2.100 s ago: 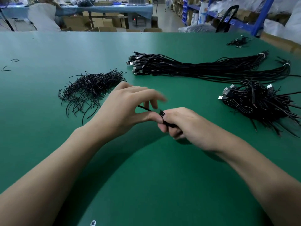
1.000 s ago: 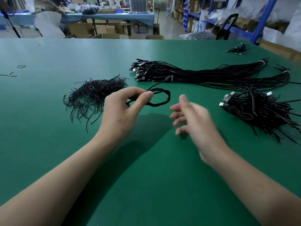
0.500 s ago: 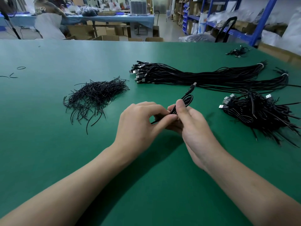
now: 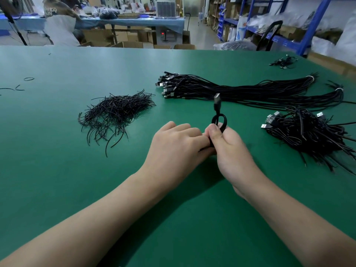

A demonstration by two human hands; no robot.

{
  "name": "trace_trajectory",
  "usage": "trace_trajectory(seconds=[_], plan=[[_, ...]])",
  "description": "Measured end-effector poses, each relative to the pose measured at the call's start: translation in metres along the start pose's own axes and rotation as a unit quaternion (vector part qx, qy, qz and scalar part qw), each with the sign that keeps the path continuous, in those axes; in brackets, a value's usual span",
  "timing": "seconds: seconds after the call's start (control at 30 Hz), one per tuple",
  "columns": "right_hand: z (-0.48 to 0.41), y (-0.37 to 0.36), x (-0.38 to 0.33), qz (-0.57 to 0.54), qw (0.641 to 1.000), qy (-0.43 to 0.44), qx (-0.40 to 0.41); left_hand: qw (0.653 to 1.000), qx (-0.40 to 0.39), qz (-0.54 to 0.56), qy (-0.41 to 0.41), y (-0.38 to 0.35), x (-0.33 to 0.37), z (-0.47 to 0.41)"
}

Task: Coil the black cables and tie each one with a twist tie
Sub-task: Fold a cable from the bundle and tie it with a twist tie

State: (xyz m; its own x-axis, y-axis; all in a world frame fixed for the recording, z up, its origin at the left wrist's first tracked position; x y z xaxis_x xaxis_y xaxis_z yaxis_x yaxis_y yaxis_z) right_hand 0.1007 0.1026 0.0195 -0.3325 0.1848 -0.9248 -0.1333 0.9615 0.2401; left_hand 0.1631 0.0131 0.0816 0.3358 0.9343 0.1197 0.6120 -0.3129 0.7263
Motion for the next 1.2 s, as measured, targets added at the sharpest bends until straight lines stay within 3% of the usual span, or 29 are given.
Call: trace_trajectory(seconds=[0.1,0.23,0.3,0.4,0.57,0.77,0.87,0.97,1.1,1.2], plan=[[-0.004,0.016,-0.01,0.047,0.997,0.041,0.053,0.999,-0.017,0.028,0.006,-0.002,0.003,-0.001],[-0.003,0.026,-0.025,0.093,0.988,0.092,0.084,0.959,0.036,0.22,0.176,0.008,-0.039,-0.002],[-0.002,0.018,-0.028,0.145,0.982,0.106,0.061,0.932,0.001,0.282,0.229,-0.004,-0.047,-0.001],[0.002,-0.002,-0.03,0.254,0.96,0.116,-0.004,0.905,-0.089,0.34,0.24,-0.028,-0.034,0.003],[0.008,-0.017,-0.029,0.361,0.927,0.092,-0.051,0.863,-0.089,0.398,0.298,-0.039,-0.044,0.011],[0.007,-0.034,-0.024,0.206,0.97,0.065,-0.112,0.845,-0.045,0.425,0.32,-0.033,-0.055,0.012],[0.008,-0.046,-0.009,0.031,0.989,-0.002,-0.141,0.843,-0.032,0.422,0.33,-0.035,-0.063,0.014],[0.01,-0.052,-0.002,-0.133,0.978,-0.045,-0.152,0.805,-0.041,0.471,0.36,-0.042,-0.067,0.018],[0.016,-0.053,-0.001,-0.164,0.971,-0.055,-0.166,0.78,-0.057,0.501,0.37,-0.052,-0.069,0.02],[0.017,-0.05,0.007,-0.152,0.977,-0.073,-0.134,0.789,-0.077,0.485,0.368,-0.057,-0.068,0.019]])
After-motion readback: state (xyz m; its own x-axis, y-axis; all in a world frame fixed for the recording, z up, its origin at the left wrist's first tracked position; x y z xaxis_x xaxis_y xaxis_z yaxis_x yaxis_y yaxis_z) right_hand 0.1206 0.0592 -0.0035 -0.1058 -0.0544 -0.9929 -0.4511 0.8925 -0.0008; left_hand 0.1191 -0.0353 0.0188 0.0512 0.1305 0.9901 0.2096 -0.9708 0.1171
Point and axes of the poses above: each hand's wrist, its own z-axis away from the middle knuckle, its own y-axis out of the back of the hand, x = y × z, the point moved 10 cm from there along -z, towards the middle knuckle, and after that the axes turned 8 degrees about y, right-handed, at the moved point
